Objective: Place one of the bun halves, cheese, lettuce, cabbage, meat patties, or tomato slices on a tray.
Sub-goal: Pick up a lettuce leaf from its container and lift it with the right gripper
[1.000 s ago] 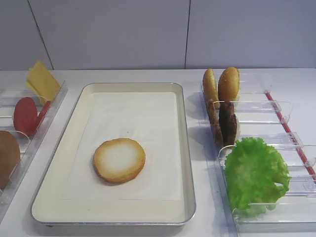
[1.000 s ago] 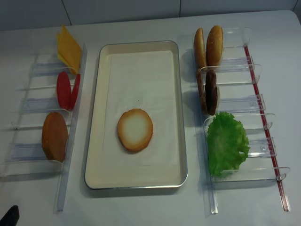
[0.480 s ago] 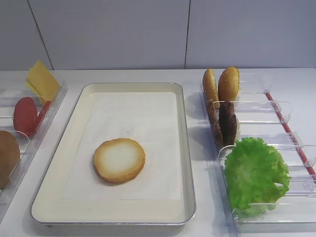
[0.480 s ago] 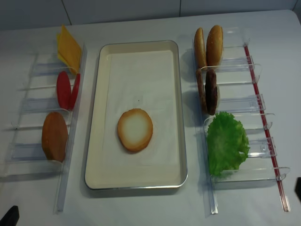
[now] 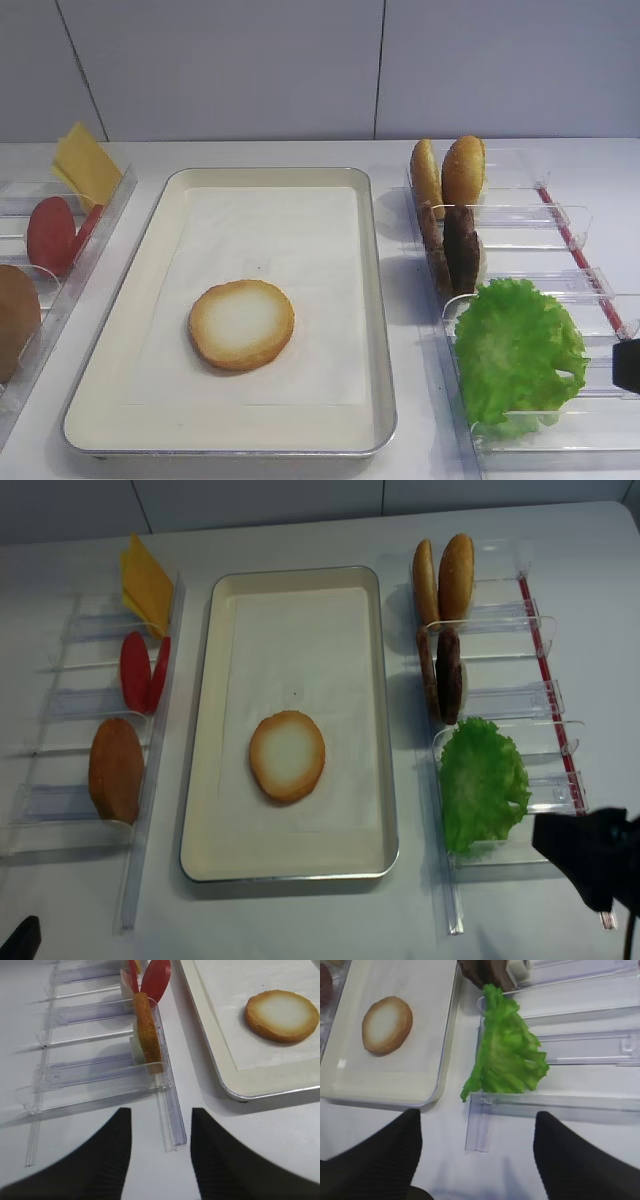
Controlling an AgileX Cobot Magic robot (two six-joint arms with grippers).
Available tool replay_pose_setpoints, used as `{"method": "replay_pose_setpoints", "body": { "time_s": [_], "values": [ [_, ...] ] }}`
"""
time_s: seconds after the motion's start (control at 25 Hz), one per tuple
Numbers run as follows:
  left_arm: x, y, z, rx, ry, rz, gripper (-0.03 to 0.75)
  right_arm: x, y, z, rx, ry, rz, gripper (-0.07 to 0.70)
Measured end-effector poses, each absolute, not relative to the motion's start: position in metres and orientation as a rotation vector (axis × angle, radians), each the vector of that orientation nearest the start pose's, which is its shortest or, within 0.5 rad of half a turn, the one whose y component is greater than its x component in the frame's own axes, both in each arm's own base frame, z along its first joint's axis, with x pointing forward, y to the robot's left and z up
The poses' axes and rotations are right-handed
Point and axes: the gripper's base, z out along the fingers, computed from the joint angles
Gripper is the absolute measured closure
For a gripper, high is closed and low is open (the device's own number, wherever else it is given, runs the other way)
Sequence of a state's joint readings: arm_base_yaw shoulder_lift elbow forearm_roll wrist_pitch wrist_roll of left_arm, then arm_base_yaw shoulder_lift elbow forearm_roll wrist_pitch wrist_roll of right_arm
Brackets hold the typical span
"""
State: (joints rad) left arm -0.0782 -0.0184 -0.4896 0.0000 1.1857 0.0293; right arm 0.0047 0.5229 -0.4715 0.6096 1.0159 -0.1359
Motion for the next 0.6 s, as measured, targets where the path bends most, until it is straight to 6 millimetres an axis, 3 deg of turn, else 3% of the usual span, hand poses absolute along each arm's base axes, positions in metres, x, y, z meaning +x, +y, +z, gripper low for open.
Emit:
{"method": "replay_pose_setpoints", "body": {
  "time_s": [0.6],
  "values": [
    [-0.012,0.001,0.264,0.116,2.158,-0.028,0.422,0.144,0.055,0.238,0.071,2.541,0.922,0.139]
  ]
}}
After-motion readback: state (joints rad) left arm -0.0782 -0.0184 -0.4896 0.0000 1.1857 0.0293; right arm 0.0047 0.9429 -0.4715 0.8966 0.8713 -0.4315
